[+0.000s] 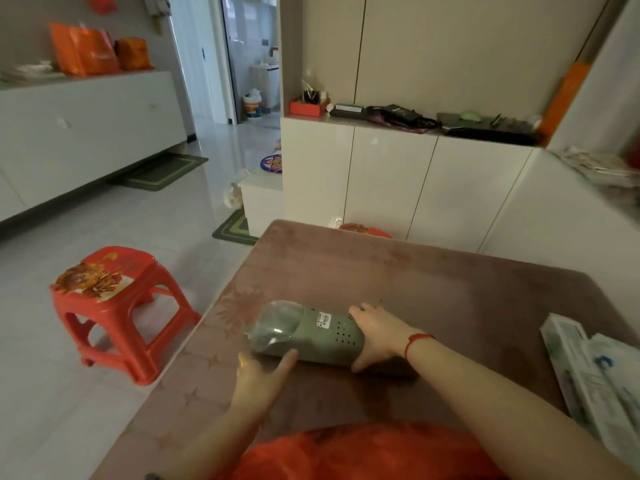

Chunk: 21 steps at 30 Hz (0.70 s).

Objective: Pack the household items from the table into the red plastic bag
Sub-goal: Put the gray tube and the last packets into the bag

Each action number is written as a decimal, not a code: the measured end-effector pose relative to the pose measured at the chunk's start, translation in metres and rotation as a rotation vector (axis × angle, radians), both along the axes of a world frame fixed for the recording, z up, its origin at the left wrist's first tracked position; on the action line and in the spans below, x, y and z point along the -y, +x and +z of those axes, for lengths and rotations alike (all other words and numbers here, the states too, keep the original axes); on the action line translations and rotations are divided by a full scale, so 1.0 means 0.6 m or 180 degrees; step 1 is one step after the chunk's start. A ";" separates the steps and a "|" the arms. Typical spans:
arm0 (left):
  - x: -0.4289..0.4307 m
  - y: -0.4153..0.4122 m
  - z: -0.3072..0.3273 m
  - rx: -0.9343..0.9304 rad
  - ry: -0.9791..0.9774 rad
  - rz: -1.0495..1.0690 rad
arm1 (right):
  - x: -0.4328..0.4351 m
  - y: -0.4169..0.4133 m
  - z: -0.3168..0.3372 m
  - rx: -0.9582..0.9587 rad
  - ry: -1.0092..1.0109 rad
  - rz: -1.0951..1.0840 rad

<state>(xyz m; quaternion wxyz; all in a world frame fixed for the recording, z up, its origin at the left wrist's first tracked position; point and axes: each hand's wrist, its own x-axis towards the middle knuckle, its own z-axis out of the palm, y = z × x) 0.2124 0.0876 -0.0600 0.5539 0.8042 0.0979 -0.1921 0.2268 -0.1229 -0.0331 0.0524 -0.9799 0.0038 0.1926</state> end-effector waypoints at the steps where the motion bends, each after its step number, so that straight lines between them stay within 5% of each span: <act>1: 0.006 -0.009 0.011 -0.0227 -0.0322 0.0090 | 0.000 -0.015 0.006 0.0085 0.0172 -0.0242; 5: 0.063 -0.037 0.094 -0.0687 -0.1400 -0.0379 | -0.015 -0.082 0.076 0.0835 0.0996 -0.1111; 9: 0.143 -0.047 0.196 -0.0355 -0.2133 -0.0317 | -0.039 -0.149 0.159 0.1536 0.0804 -0.1021; 15: 0.182 -0.103 0.299 0.0464 -0.2130 -0.0428 | 0.052 -0.272 0.268 0.1631 0.2027 -0.1063; 18: 0.175 -0.150 0.361 0.0543 -0.2401 -0.0847 | 0.156 -0.327 0.275 0.1678 0.1424 -0.1938; 21: 0.166 -0.208 0.406 0.0400 -0.2768 -0.1121 | 0.233 -0.378 0.231 0.0677 0.0609 -0.2629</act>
